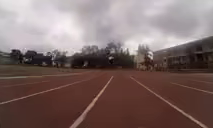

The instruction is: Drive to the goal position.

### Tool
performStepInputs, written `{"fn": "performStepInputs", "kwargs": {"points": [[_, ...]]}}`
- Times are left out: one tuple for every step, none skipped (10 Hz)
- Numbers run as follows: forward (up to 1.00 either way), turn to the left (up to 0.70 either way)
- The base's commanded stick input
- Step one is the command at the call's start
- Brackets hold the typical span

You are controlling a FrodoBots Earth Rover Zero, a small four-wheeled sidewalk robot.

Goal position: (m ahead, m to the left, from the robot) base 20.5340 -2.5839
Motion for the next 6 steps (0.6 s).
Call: {"fn": "performStepInputs", "kwargs": {"points": [[0.70, 0.00], [0.70, 0.00], [0.70, 0.00], [0.70, 0.00], [0.70, 0.00], [0.70, 0.00]]}}
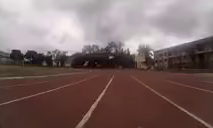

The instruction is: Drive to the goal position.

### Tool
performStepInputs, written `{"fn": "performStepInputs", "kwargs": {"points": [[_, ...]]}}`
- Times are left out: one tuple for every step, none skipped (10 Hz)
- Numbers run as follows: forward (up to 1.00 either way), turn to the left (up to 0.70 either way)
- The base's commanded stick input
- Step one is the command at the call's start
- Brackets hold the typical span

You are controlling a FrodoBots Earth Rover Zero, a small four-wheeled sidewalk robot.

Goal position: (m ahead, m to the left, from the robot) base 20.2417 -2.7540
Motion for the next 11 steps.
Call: {"fn": "performStepInputs", "kwargs": {"points": [[0.70, 0.00], [0.70, 0.00], [0.70, 0.00], [0.70, 0.00], [0.70, 0.00], [0.70, 0.00], [0.70, 0.00], [0.70, 0.00], [0.70, 0.00], [0.70, 0.00], [0.70, 0.00]]}}
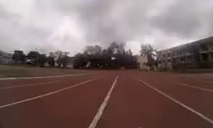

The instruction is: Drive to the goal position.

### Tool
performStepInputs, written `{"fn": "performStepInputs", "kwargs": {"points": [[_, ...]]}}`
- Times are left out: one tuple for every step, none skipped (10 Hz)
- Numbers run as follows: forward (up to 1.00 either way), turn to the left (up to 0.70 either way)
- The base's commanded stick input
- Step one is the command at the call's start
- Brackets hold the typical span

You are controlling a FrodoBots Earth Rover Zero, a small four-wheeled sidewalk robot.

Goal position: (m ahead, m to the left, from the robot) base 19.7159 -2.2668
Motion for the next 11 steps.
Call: {"fn": "performStepInputs", "kwargs": {"points": [[0.70, 0.00], [0.70, 0.00], [0.70, 0.00], [0.70, 0.00], [0.70, 0.00], [0.70, 0.00], [0.70, 0.00], [0.70, 0.00], [0.70, 0.00], [0.70, 0.00], [0.70, 0.00]]}}
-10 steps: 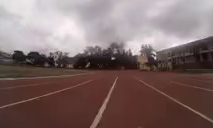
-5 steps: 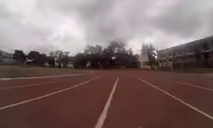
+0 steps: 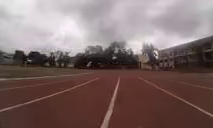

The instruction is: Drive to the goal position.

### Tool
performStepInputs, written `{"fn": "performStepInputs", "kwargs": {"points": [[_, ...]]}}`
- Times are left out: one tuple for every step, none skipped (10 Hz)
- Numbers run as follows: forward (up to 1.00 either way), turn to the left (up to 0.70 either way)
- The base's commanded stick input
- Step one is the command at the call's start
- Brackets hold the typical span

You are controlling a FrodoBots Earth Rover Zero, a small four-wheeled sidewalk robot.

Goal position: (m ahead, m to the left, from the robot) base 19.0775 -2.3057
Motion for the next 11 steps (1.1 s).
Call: {"fn": "performStepInputs", "kwargs": {"points": [[0.70, 0.00], [0.70, 0.00], [0.70, 0.00], [0.70, 0.00], [0.70, 0.00], [0.70, 0.00], [0.70, 0.00], [0.70, 0.00], [0.70, 0.00], [0.70, 0.00], [0.70, 0.00]]}}
